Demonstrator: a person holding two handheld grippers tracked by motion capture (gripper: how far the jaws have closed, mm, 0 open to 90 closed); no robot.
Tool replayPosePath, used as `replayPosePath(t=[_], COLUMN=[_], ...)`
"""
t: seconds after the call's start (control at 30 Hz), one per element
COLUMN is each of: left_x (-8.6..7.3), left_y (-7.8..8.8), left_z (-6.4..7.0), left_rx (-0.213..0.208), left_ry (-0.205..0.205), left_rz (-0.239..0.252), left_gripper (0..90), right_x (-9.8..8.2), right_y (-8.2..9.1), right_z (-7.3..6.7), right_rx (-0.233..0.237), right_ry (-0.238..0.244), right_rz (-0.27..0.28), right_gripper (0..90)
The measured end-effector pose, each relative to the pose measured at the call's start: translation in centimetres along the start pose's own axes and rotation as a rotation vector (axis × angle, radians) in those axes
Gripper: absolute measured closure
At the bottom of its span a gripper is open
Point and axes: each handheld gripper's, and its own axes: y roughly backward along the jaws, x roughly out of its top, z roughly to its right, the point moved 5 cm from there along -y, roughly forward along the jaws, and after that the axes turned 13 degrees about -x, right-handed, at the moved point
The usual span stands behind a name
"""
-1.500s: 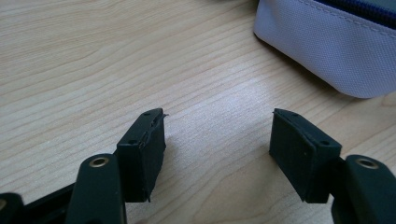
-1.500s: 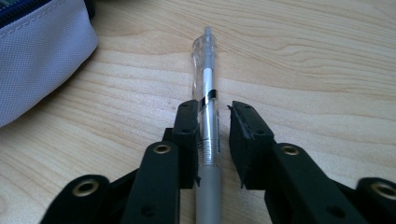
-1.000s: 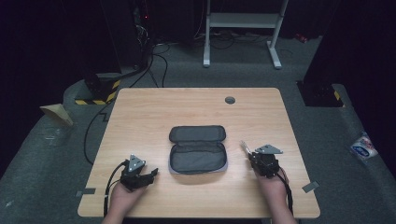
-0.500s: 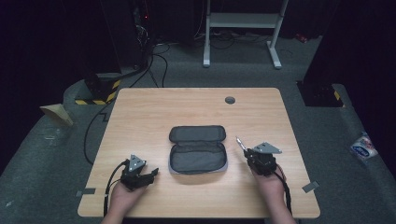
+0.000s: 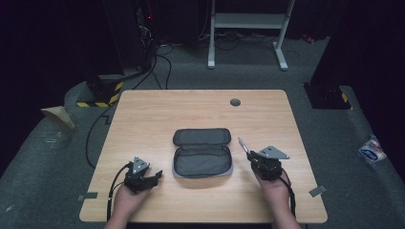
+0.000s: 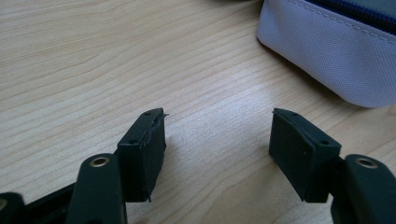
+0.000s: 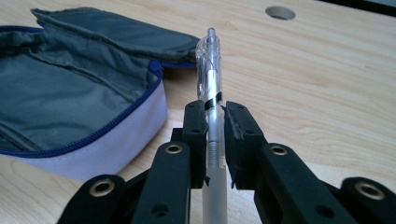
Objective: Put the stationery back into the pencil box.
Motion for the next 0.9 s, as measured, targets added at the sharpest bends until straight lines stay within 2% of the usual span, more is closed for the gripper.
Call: replayPosePath(t=[0.17,0.57,0.9], left_x=[0.0,0.0,-0.1], left_y=[0.0,0.0,0.1], left_z=[0.1,0.1,0.2], left_rx=[-0.006,-0.014,-0.016], left_ry=[-0.006,-0.012,-0.01], left_rz=[0.0,0.001,0.002], left_gripper=[36.2,36.0,35.9], right_x=[0.7,4.0,5.2], right_y=[0.1,0.3,-0.3], right_z=[-0.5,-2.4,-3.9], right_rx=[0.025,0.097,0.158], right_ry=[0.003,0.065,0.116], right_rz=[0.006,0.044,0.059], right_gripper=[78.6,78.6,78.5])
